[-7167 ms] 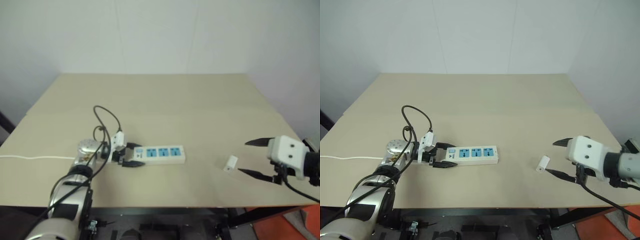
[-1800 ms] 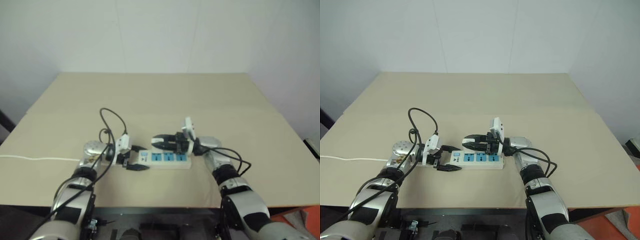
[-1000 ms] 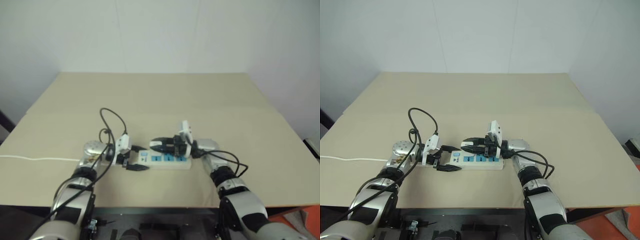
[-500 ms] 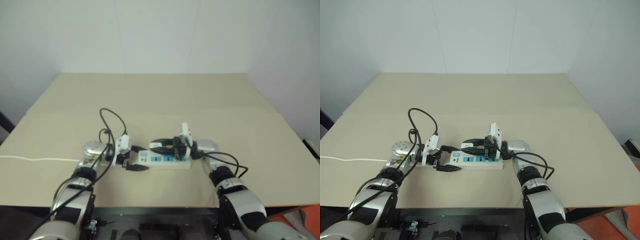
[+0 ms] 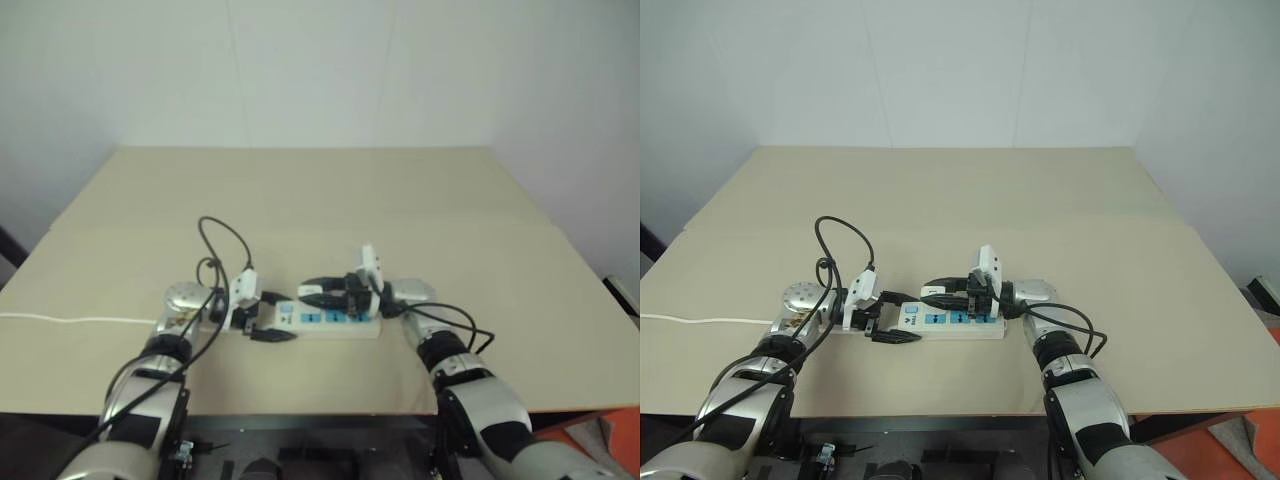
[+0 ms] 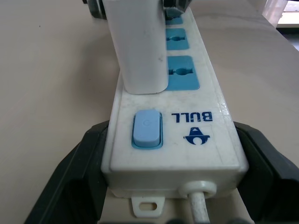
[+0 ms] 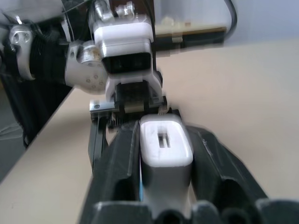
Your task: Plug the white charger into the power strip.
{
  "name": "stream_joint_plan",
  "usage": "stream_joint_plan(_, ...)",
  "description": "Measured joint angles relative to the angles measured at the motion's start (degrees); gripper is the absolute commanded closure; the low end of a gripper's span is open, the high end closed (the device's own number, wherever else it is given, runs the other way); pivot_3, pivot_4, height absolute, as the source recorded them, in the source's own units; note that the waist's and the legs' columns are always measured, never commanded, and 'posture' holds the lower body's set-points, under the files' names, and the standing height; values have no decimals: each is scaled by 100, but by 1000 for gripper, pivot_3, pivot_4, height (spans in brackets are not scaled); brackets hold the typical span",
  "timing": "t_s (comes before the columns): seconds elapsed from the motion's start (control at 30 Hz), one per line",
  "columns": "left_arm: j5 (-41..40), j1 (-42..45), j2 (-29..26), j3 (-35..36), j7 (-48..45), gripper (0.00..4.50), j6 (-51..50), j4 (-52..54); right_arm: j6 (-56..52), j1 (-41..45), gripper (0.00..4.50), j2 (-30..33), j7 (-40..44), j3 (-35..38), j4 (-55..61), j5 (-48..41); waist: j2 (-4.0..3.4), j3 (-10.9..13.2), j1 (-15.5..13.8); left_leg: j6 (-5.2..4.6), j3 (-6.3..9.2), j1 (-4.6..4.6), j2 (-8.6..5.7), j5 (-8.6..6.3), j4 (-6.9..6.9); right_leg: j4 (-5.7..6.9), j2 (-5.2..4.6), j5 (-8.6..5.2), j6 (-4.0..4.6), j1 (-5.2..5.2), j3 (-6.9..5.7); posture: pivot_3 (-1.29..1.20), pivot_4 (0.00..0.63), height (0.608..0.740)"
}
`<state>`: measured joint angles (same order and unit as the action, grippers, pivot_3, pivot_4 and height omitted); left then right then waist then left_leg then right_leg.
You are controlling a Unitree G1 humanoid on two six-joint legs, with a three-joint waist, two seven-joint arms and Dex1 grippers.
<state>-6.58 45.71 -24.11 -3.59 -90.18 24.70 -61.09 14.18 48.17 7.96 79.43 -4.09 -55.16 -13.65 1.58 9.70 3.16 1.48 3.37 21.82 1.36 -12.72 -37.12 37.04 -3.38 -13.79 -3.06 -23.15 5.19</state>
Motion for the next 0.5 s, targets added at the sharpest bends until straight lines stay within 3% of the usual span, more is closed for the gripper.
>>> stream_joint_plan(0.17,-1,0,0,1,2,1195,1,0,-36,-1,78,9,58,37,8,-3,0,0,-1,0,1,1,0,0,1,-1,0,0,0,-1,0,0,150,740)
stream_joint_plan(0.3,-2,1,0,0,1,1195,-12,-1,-31,1,30,19,60,43,7,-2,0,0,-1,0,1,1,0,0,1,-1,0,0,-1,0,-1,0,150,740)
stream_joint_plan(0.37,-44,34,-40,-95,-31,443,-249,38,-26,6,0,41,58,43,7,11,0,0,3,0,1,1,0,0,1,-1,0,-1,-1,0,-1,0,150,740)
stream_joint_plan(0.43,-59,40,-129,-262,-126,19,-372,106,-19,5,0,44,66,46,10,11,0,0,27,0,1,0,0,0,2,-1,0,-1,-2,0,0,0,150,740)
stream_joint_plan(0.5,-158,26,-147,-368,-164,19,-419,183,-19,1,0,54,101,46,18,11,0,0,30,0,2,1,0,0,3,-1,0,-1,-1,-1,-1,0,150,740)
